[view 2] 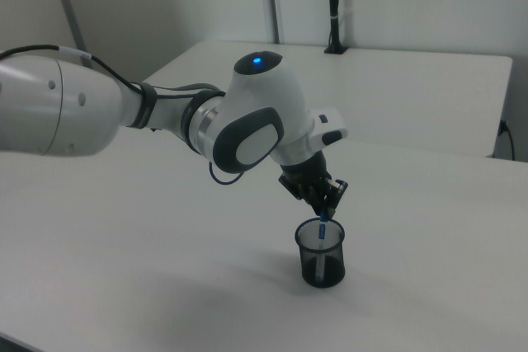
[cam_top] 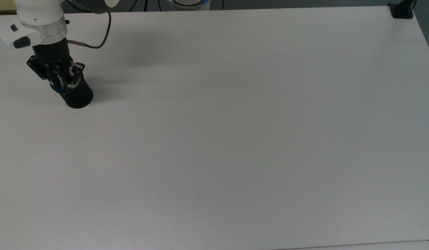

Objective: Remove the marker
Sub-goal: 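Lift the marker straight up out of the pen cup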

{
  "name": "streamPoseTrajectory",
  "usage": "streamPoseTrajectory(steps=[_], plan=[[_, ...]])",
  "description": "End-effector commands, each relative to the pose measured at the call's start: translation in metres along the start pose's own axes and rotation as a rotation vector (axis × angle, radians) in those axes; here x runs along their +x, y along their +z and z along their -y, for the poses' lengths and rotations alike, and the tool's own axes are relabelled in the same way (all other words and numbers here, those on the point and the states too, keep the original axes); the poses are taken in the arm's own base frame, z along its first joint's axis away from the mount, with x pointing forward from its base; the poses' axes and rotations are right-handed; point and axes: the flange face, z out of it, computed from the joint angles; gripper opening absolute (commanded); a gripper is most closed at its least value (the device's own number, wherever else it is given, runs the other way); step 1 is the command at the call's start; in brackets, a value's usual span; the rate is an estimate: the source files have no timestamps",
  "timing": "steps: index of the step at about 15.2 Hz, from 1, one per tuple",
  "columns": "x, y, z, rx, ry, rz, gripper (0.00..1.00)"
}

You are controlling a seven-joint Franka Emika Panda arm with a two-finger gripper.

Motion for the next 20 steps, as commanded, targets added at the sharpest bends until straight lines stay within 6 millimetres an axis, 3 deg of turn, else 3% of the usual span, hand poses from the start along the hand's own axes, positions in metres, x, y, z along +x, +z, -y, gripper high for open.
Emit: streamPoseTrajectory(steps=[1, 6, 12, 14, 17, 20], plan=[[-0.002, -0.009, 0.006, 0.009, 0.007, -0.021, 0.15], [-0.001, -0.046, 0.001, 0.011, 0.011, -0.033, 0.15], [0.006, -0.16, -0.005, 0.027, 0.022, -0.108, 0.15], [0.007, -0.183, 0.005, 0.056, 0.007, -0.069, 0.15], [0.01, -0.18, 0.047, 0.105, -0.059, 0.016, 0.15], [0.011, -0.126, 0.092, 0.166, -0.12, 0.175, 0.15]])
